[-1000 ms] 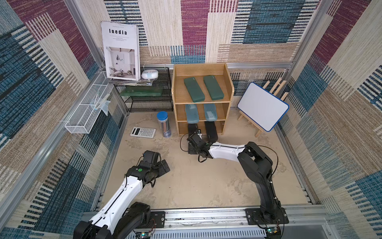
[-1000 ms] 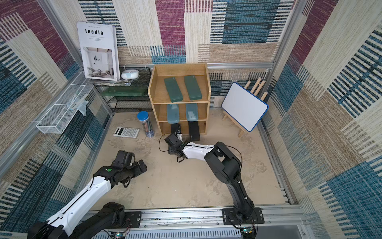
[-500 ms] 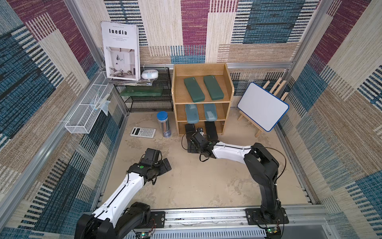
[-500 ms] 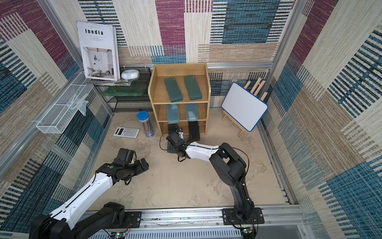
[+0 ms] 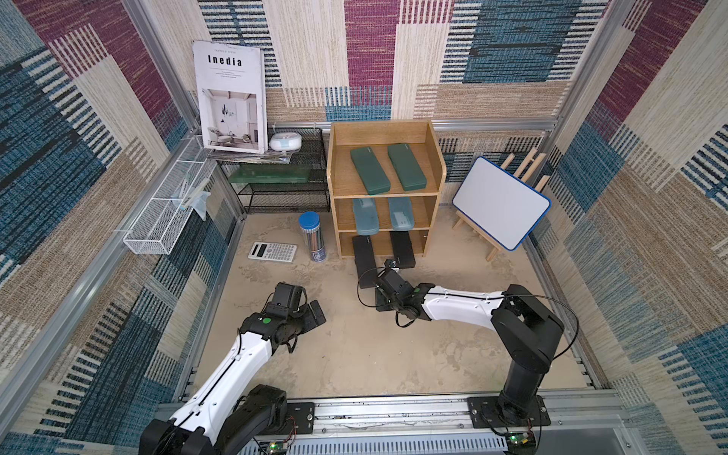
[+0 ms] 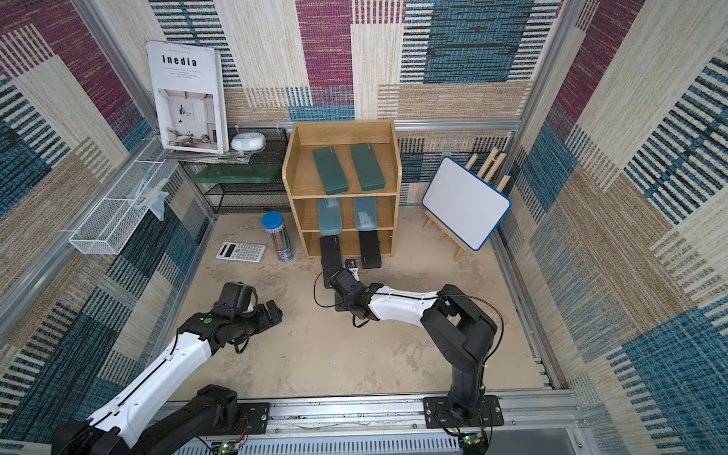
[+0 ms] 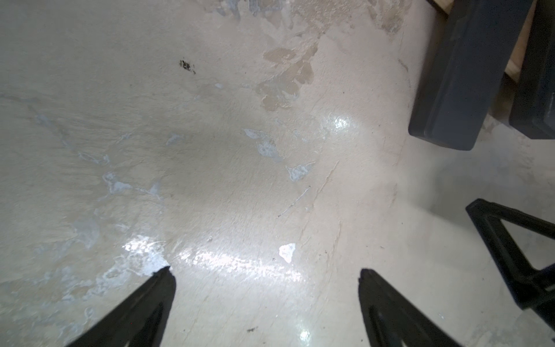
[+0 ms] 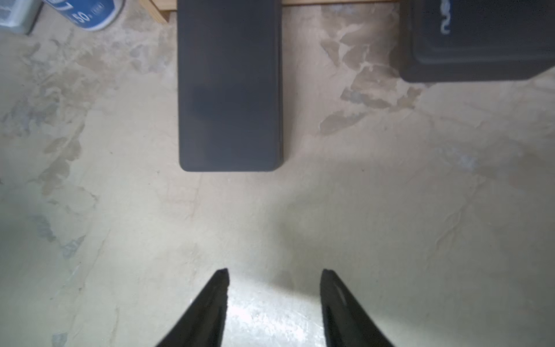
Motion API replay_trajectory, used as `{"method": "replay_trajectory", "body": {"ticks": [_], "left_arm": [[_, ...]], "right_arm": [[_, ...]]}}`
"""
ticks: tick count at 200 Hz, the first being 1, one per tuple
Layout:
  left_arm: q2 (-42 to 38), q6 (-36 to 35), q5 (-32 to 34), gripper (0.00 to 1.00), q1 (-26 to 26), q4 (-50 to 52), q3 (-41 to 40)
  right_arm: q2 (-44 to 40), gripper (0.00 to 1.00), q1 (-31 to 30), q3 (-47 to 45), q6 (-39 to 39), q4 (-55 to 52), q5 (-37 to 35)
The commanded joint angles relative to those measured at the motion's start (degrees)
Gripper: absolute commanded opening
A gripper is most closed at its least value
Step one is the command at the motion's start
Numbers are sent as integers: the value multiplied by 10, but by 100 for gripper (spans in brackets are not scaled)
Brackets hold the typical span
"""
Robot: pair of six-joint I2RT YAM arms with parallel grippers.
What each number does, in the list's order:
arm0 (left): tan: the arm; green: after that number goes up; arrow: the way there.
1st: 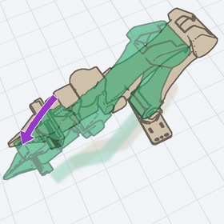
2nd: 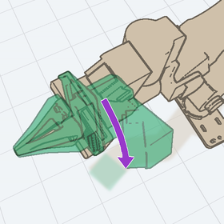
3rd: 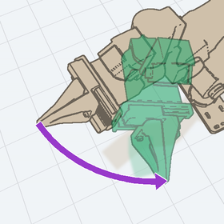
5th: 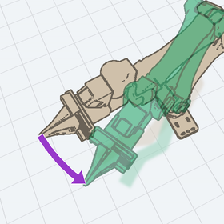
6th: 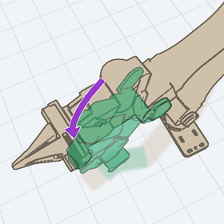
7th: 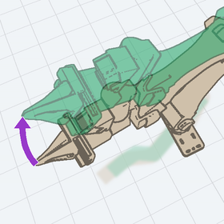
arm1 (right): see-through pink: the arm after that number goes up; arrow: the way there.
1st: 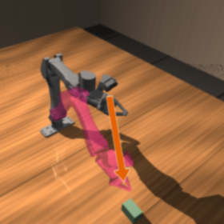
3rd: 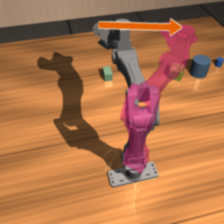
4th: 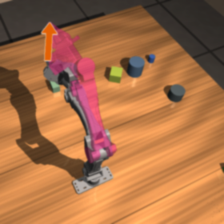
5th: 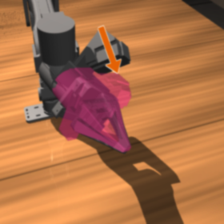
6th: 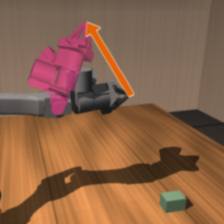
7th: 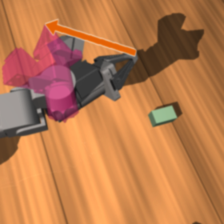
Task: Place the pencil cases on the shelf according to color
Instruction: Place the pencil case on the shelf.
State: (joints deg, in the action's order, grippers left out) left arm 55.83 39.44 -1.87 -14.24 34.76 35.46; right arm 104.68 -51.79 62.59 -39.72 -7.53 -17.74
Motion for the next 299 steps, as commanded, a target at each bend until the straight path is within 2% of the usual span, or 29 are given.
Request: {"method": "replay_trajectory", "body": {"ticks": [1,34,90,255,278,299], "left_arm": [[1,-6,1,99,0,6,-2],[8,-6,2,99,0,-4,-9],[16,-10,7,99,-1,-14,-7],[13,-17,6,99,-1,-10,2],[13,-21,10,99,-1,-5,9],[6,-26,19,99,0,8,19]], "right_arm": [[34,44,-2,20,6,19,2],[99,40,-1,73,7,27,-12],[164,40,16,142,18,34,-45],[240,41,46,298,57,34,-53],[238,41,45,299,58,38,-52],[211,41,44,263,62,58,-45]]}}
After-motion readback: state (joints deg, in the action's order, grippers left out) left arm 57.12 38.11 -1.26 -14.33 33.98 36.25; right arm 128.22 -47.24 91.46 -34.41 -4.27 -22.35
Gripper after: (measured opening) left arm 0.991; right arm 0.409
